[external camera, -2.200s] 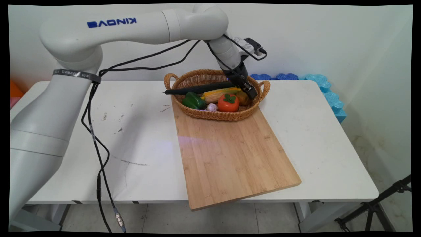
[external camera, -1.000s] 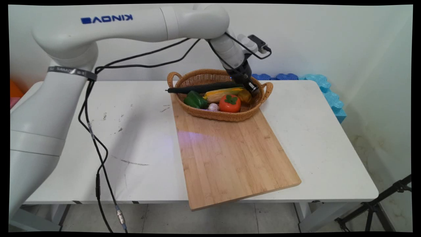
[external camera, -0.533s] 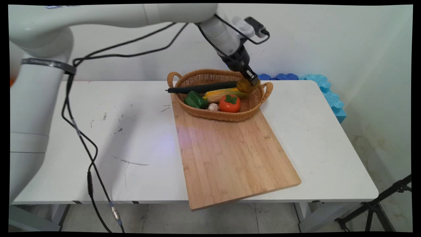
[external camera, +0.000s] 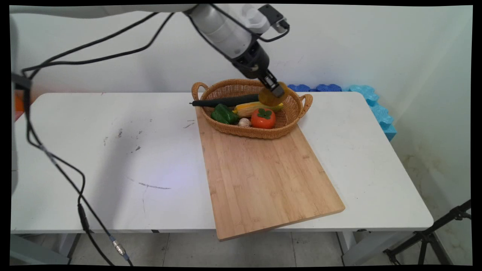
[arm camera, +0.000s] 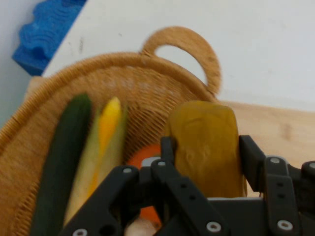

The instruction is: Place the picked object on the cutting board

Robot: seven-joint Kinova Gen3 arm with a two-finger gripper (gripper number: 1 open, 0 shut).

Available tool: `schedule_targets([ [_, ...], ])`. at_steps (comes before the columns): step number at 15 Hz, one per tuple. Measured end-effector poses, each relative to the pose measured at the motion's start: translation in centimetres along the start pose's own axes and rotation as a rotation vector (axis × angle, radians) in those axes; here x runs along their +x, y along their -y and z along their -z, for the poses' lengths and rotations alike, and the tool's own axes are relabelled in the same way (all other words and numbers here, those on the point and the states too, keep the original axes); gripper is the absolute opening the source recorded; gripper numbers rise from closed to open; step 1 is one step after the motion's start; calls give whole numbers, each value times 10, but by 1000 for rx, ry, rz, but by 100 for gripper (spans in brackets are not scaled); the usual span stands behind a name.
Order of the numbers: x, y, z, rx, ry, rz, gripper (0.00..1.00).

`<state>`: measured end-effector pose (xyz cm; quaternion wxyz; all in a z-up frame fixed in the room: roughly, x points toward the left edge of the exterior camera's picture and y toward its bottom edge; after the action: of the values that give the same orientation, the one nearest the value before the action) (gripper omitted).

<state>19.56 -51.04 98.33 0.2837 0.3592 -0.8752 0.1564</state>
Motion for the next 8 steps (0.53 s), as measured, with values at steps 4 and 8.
schedule_targets([
  [4, -32, -26, 20, -41, 14, -33, 0],
  [8, -56, -50, 17, -69, 34, -42, 0],
])
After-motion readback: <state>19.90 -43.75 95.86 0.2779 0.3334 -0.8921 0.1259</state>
